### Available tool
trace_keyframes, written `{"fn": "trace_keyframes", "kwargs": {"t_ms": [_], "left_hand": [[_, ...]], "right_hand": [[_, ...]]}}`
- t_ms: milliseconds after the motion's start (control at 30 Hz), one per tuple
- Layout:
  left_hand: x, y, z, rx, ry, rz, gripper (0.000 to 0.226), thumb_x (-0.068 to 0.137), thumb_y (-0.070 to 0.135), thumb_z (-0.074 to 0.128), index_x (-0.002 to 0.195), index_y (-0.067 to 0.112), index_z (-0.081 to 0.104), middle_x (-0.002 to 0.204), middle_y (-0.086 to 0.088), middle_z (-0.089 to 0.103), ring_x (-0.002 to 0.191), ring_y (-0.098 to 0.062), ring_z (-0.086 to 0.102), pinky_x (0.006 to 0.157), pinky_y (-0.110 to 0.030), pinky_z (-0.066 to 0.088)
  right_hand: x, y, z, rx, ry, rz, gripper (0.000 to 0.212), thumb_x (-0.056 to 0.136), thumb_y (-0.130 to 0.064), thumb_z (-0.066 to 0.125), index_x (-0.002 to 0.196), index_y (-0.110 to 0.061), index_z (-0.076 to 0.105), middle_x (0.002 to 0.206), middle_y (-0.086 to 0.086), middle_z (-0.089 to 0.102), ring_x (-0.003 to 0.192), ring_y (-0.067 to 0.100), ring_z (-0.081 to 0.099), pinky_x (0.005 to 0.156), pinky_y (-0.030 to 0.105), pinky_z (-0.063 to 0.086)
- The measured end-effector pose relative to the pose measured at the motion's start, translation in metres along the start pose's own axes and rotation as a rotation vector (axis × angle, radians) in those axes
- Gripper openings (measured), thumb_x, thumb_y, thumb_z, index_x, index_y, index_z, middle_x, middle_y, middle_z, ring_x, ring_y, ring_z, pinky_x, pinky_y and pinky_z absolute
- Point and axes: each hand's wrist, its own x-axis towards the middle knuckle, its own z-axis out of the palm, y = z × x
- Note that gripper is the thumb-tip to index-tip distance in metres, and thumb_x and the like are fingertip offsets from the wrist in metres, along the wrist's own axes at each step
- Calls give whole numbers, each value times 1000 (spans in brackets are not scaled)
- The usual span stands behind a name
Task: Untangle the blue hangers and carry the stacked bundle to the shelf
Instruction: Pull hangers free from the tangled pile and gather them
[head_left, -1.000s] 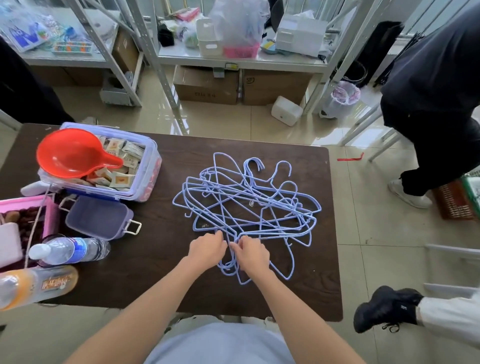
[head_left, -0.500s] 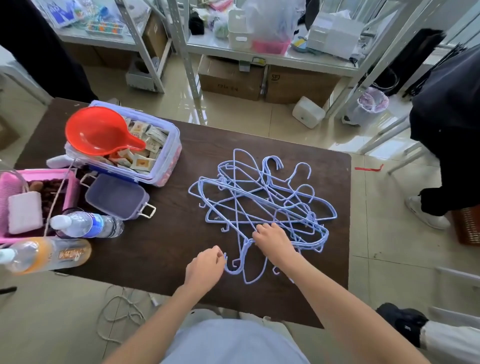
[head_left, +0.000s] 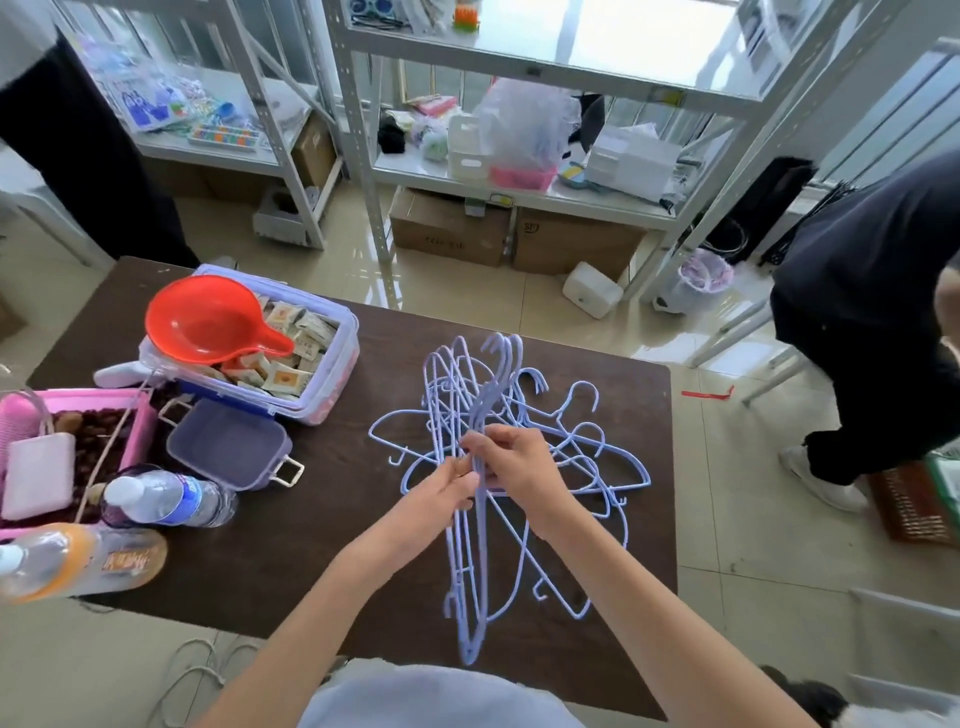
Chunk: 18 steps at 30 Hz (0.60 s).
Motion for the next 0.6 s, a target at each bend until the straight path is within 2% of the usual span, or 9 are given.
{"fn": "trace_keyframes", "kwargs": {"t_ms": [67,133,200,267,300,400,500,567,600], "left_hand": [[10,6,7,45,-13,-10,34,98,38,59,127,27,46,114,-3,73,101,-10,71,92,-28,56],[7,3,12,25,0,-89,22,102,29,55,121,19,55,102,-13,78,90,-19,76,85,-30,61],[-8,-11,12,-41,4,-124,27,105,31,51,117,11,66,95,-10,80,89,-24,78,84,-37,63],[-23,-31,9,-72,57,-81,30,103,31,54,109,7,70,90,-9,80,84,-26,78,82,-41,64],[-30,-40,9,-83,86,-60,29,102,31,56,108,6,69,88,-9,80,80,-28,78,81,-44,64],[-43,-62,5,-58,66,-100,31,97,38,60,110,10,64,90,-10,80,77,-30,77,78,-40,65],[-48,-75,-5,-129,21,-153,54,87,57,60,108,8,67,94,-15,79,80,-32,77,72,-33,63],[-47,-76,-13,-192,122,-117,57,85,61,63,109,9,68,91,-15,79,77,-33,78,71,-35,64],[-46,-74,-17,-223,193,-98,49,90,54,64,109,9,67,88,-14,79,73,-32,77,69,-36,64]], "right_hand": [[0,0,13,159,35,106,19,96,-26,74,96,-7,80,83,11,80,77,21,77,77,40,64],[1,10,21,194,72,161,21,94,-29,77,98,-9,81,77,1,79,76,16,74,73,32,61],[-2,22,29,214,35,176,21,94,-34,77,98,-14,84,86,2,79,82,14,73,75,30,61],[-5,30,38,219,-31,204,20,95,-39,75,96,-23,86,101,0,79,98,15,72,90,35,60],[-6,33,42,239,-64,220,20,96,-40,73,97,-25,86,102,-5,79,100,14,71,94,36,58],[-6,37,60,310,-127,259,24,100,-36,69,111,-19,82,100,-1,80,92,12,74,86,29,57],[-6,45,74,316,-134,255,26,100,-32,69,114,-13,80,108,10,81,99,23,76,92,36,60],[-10,52,79,378,-174,246,27,100,-31,70,117,-11,78,110,10,80,104,27,76,93,36,61],[-11,54,80,391,-207,236,28,100,-31,70,118,-11,78,112,9,80,105,28,76,94,38,61]]}}
